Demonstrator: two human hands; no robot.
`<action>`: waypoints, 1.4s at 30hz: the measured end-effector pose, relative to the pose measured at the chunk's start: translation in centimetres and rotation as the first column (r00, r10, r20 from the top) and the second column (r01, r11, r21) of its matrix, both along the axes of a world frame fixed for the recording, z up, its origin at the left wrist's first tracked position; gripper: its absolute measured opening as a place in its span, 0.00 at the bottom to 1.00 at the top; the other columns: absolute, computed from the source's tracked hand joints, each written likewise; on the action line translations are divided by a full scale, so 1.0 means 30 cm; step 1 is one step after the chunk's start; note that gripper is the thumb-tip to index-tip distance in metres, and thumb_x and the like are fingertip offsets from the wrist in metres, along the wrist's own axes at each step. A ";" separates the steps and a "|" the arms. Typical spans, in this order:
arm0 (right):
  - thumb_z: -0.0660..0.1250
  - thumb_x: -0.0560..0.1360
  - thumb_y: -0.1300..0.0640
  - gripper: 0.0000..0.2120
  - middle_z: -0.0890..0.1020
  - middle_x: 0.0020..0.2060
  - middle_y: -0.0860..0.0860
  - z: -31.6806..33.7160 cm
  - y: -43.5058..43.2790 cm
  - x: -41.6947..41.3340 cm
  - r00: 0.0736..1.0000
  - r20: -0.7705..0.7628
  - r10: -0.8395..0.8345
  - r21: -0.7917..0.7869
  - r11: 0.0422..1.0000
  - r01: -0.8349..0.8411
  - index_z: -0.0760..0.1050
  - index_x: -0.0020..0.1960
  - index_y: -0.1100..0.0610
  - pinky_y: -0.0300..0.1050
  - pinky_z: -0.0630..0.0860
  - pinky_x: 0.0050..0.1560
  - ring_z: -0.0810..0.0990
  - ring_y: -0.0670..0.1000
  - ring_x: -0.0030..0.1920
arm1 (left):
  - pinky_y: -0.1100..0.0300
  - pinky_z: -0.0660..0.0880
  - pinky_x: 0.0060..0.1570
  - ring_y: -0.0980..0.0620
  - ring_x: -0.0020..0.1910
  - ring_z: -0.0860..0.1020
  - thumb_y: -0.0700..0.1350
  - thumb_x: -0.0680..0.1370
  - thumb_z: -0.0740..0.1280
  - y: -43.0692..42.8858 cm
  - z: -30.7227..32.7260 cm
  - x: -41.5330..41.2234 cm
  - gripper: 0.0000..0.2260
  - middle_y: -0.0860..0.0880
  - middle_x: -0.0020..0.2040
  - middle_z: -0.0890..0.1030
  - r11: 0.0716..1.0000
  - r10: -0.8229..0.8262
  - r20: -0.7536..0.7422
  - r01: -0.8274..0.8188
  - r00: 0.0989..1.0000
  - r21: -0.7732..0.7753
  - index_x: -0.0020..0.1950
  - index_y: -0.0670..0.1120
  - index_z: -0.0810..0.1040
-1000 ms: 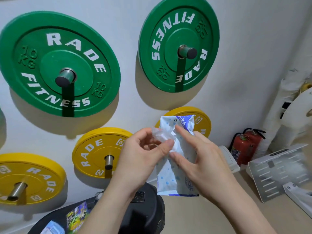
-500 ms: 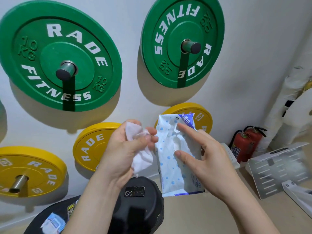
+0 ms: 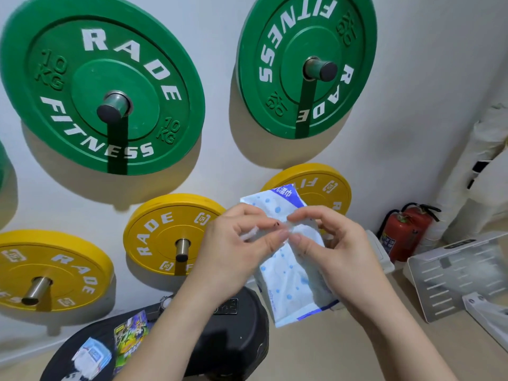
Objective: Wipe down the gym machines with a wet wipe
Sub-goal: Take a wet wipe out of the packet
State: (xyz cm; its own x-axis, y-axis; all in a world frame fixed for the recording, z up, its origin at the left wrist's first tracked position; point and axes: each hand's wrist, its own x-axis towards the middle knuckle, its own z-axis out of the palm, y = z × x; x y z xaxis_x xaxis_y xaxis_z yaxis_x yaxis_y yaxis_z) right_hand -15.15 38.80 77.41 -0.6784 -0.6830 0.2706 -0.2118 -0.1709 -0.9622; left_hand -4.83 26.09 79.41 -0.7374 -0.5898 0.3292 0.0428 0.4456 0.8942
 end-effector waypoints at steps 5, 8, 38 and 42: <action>0.69 0.75 0.59 0.06 0.86 0.41 0.46 -0.003 -0.030 -0.001 0.950 0.300 -0.080 -0.042 0.994 0.097 0.85 0.43 0.54 0.33 0.75 0.42 0.80 0.42 0.41 | 0.68 0.66 0.46 0.58 0.47 0.69 0.58 0.79 0.59 0.003 -0.042 0.032 0.18 0.56 0.47 0.72 0.782 0.095 0.126 0.004 0.987 -0.624 0.59 0.53 0.82; 0.77 0.68 0.56 0.08 0.85 0.44 0.51 -0.031 -0.047 -0.001 0.938 0.338 -0.072 -0.013 0.997 0.081 0.84 0.46 0.52 0.51 0.79 0.46 0.83 0.54 0.45 | 0.69 0.66 0.49 0.57 0.49 0.71 0.56 0.78 0.62 0.014 -0.056 0.060 0.14 0.57 0.49 0.73 0.849 0.018 0.079 0.027 0.997 -0.528 0.56 0.56 0.83; 0.69 0.72 0.49 0.30 0.71 0.57 0.43 -0.867 -0.626 -0.003 0.984 0.016 0.176 0.697 0.704 -0.137 0.59 0.68 0.38 0.51 0.77 0.53 0.75 0.50 0.55 | 0.58 0.80 0.34 0.50 0.38 0.84 0.43 0.78 0.68 -0.513 -0.938 0.017 0.05 0.44 0.43 0.85 0.534 0.168 0.515 -0.516 0.841 0.670 0.47 0.41 0.81; 0.70 0.71 0.63 0.21 0.80 0.41 0.48 -1.306 -0.716 -0.033 0.959 0.273 -0.078 0.712 0.686 -0.147 0.69 0.55 0.42 0.45 0.78 0.37 0.79 0.48 0.37 | 0.63 0.75 0.29 0.54 0.29 0.79 0.39 0.75 0.71 -0.596 -1.331 0.009 0.07 0.47 0.34 0.82 0.361 0.039 0.627 -0.596 0.778 0.717 0.51 0.38 0.79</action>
